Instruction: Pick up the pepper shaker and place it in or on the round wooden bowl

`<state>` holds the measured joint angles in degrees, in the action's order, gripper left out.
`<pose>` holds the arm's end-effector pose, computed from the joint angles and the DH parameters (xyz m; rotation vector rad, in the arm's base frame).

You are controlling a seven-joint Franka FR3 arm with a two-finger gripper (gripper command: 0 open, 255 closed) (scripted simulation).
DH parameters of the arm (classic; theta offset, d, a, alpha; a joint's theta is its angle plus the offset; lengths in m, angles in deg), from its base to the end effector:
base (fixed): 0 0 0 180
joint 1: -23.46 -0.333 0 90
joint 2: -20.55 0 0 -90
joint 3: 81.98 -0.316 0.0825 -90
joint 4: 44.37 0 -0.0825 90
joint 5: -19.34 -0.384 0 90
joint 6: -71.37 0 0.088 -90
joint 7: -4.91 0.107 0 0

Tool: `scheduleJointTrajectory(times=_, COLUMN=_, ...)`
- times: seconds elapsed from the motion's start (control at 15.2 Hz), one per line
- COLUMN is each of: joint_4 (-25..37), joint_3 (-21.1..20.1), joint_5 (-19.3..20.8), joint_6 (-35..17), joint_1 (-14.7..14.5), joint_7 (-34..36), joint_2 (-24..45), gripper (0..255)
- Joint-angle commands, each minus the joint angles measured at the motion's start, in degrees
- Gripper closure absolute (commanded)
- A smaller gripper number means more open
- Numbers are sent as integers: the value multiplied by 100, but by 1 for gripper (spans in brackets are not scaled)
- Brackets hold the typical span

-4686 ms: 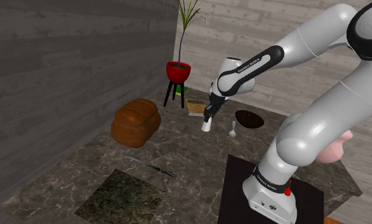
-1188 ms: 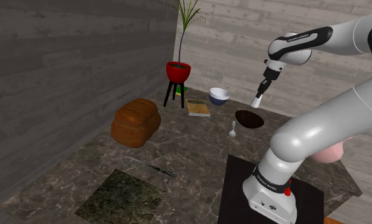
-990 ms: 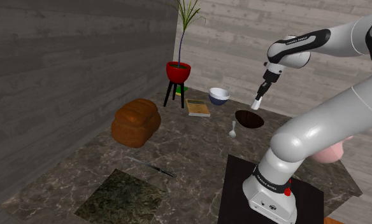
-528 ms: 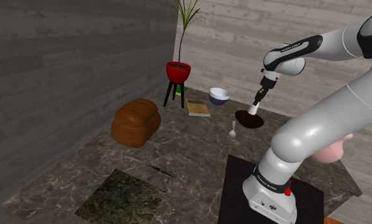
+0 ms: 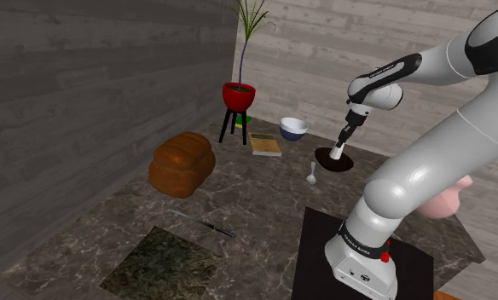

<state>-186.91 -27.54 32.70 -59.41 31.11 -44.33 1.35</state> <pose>0.2099 -0.3978 0.3594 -3.0963 0.0695 -0.1328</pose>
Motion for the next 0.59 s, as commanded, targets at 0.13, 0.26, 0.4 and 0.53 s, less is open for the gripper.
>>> scheduleJointTrajectory(times=0.13, joint_4=-6, joint_3=11, joint_5=-9, joint_6=-20, joint_1=-8, joint_7=-7, joint_2=14, gripper=255)
scheduleJointTrajectory(times=0.26, joint_4=-6, joint_3=11, joint_5=-9, joint_6=-20, joint_1=-8, joint_7=-7, joint_2=14, gripper=255)
scheduleJointTrajectory(times=0.4, joint_4=-6, joint_3=11, joint_5=-8, joint_6=-20, joint_1=-8, joint_7=-7, joint_2=14, gripper=0)
scheduleJointTrajectory(times=0.53, joint_4=-6, joint_3=11, joint_5=-9, joint_6=-20, joint_1=-8, joint_7=-7, joint_2=14, gripper=0)
